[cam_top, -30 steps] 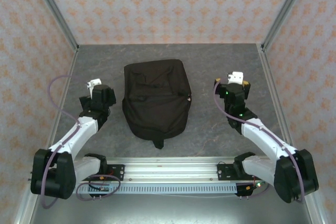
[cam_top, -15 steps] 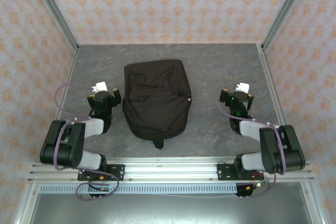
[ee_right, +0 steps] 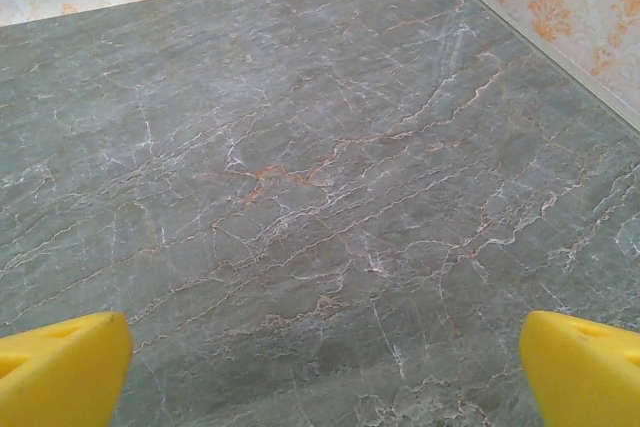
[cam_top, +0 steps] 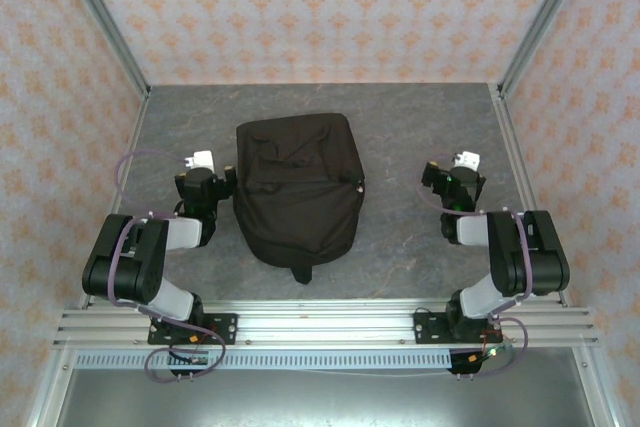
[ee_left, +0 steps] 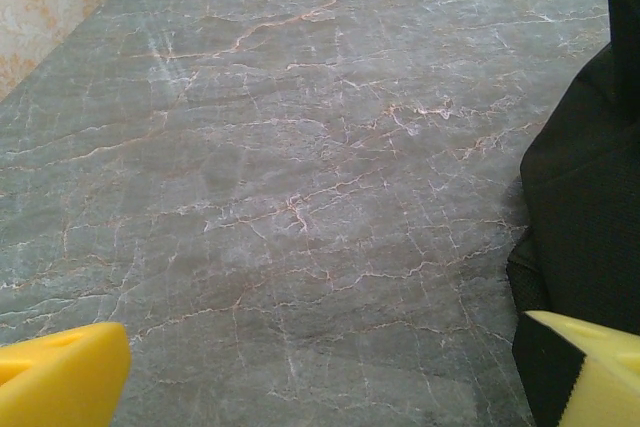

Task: Pack the student bag
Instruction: Reset both arms

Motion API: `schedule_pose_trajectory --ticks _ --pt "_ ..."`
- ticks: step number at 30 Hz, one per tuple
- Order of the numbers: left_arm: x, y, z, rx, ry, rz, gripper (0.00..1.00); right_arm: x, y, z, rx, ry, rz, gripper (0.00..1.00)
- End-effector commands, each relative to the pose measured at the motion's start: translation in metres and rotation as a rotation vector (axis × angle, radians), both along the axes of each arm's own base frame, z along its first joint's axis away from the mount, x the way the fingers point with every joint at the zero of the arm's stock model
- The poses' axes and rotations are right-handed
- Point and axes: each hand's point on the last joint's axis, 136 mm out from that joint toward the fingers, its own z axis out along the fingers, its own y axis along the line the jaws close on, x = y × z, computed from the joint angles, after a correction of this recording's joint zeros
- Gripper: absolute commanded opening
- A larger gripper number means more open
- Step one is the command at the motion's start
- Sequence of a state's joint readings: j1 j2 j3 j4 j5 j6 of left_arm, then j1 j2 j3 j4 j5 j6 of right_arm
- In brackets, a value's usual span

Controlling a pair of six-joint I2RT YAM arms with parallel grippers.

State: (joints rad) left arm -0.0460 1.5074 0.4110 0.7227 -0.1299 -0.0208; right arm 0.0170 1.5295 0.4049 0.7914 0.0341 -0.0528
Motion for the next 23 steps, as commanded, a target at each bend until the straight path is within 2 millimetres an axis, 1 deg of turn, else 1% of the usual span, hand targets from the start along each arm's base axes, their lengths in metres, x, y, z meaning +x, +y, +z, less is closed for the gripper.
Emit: schedule_pose_trajectory --ticks 1,23 --pt "0.0074 -0.0020 0.0139 0.016 -0.040 -0.015 1.00 0.0027 0.0047 0.0053 -0.002 -0.010 0.007 0.99" --pt "0.0074 -0.0034 0.0139 0.018 -0.040 -0.022 1.00 0.0029 0.0046 0.0056 -0.003 -0.011 0.007 0.99"
